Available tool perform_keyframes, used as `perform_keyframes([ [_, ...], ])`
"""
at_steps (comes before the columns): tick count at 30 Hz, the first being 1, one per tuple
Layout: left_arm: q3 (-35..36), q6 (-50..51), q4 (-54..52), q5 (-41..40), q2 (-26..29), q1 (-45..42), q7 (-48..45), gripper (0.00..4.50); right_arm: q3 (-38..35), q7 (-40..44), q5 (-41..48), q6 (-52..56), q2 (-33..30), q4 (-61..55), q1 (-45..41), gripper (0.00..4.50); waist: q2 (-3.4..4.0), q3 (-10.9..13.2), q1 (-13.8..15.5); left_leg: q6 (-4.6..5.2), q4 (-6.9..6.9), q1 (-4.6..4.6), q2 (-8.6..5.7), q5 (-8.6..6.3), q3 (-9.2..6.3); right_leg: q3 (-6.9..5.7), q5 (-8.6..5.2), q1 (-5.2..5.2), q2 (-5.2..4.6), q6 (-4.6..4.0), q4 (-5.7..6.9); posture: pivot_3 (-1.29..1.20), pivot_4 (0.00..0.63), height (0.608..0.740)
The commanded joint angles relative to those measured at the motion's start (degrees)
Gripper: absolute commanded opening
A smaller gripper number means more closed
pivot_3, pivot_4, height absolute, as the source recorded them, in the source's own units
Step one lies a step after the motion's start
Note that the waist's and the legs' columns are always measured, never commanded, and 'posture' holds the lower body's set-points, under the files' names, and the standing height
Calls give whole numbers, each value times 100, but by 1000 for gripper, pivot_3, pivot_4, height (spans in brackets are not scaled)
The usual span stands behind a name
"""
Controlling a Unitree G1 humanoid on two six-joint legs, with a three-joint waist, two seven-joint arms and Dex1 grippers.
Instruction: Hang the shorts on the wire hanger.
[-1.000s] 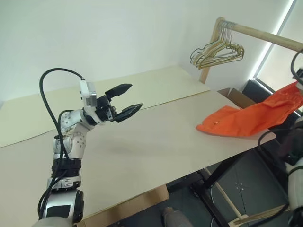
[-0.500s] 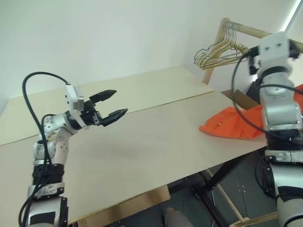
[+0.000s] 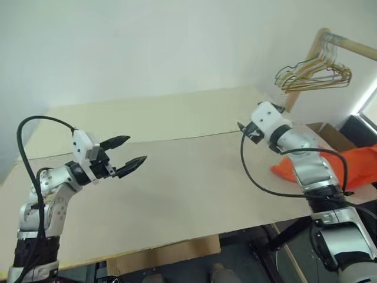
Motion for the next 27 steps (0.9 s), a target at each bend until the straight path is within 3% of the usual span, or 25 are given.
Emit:
perform_keyframes([
  [1, 223, 32, -351, -28, 77, 49, 238, 4500, 109, 455, -54, -351, 0, 4, -208, 4473, 0, 0, 140, 0, 0, 0, 3, 0, 6, -2, 2, -2, 3, -3, -2, 150, 0, 740],
  [13, 615, 144, -1150, -212, 146, 1033, 349, 4500, 375, 1591, -156, -1119, -63, 70, 140, 4473, -11, -4, 566, -1, -1, -7, 15, 0, 62, -16, 4, -8, 8, -10, -15, 217, 0, 740],
  [27, 622, 324, -1487, -335, 209, 1543, 340, 4500, 401, 1957, -301, -1652, -43, 336, 120, 4473, -17, -6, 757, -2, -1, -7, 20, 0, 62, -22, 7, -8, 15, -19, -17, 239, 0, 740],
])
